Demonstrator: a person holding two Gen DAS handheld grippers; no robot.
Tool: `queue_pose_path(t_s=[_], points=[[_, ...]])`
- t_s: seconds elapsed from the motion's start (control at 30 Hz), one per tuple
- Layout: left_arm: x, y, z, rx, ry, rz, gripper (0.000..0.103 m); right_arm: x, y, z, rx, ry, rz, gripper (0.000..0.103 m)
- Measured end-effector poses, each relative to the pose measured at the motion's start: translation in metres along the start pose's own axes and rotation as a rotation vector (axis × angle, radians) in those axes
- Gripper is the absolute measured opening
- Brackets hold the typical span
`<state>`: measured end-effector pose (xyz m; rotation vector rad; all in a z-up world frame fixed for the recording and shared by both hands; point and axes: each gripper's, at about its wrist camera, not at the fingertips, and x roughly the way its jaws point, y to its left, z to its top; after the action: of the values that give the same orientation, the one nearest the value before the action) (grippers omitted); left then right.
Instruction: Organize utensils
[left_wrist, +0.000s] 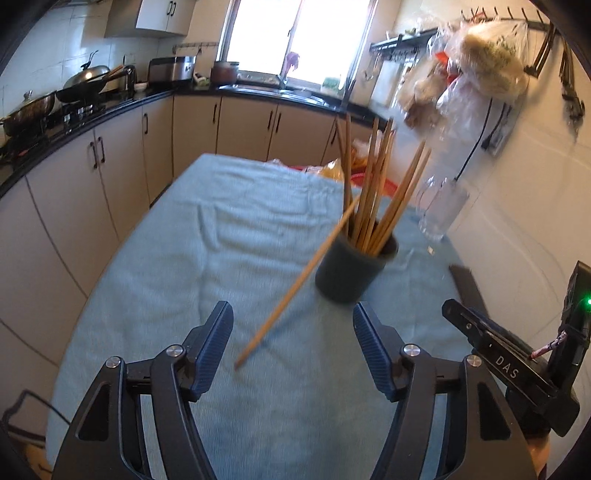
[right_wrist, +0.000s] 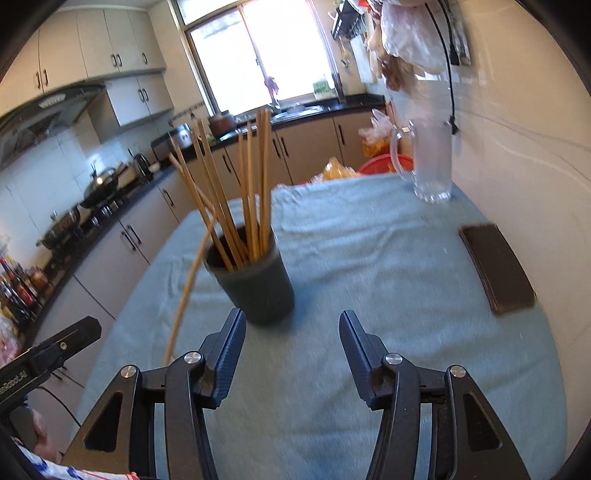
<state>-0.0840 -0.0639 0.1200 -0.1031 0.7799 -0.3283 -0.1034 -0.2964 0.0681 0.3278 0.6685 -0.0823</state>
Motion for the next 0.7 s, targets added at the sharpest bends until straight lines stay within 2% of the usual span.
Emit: queue_pose_path(t_s=[0.07,0.13,0.33,0.4,0.53,0.7], points=[[-0.005,0.002,-0.009,-0.004,-0.01,0.032,0.075,-0.003,-0.003,-0.009,0.005,0.006,-0.011,0.057],[-0.012,0.004,-0.014,-0.01,-0.042,0.079,0.086,-0.007,-0.005,-0.018,0.011,0.005,-0.028,0.058],[-0.038,0.003,-0.021,0.009,-0.174,0.292,0.095,-0.022,-0.001,-0.034,0.027,-0.012,-0.058,0.06],[-0.046,0.004,-0.019,0.019,-0.207,0.334,0.096,-0.028,0.002,-0.039,0.023,-0.025,-0.075,0.06],[-0.067,0.002,-0.02,0.034,-0.287,0.382,0.1,-0.04,0.011,-0.044,0.003,-0.055,-0.096,0.063],[-0.09,-0.004,-0.021,0.048,-0.374,0.365,0.103,-0.057,0.022,-0.044,-0.034,-0.11,-0.124,0.066]])
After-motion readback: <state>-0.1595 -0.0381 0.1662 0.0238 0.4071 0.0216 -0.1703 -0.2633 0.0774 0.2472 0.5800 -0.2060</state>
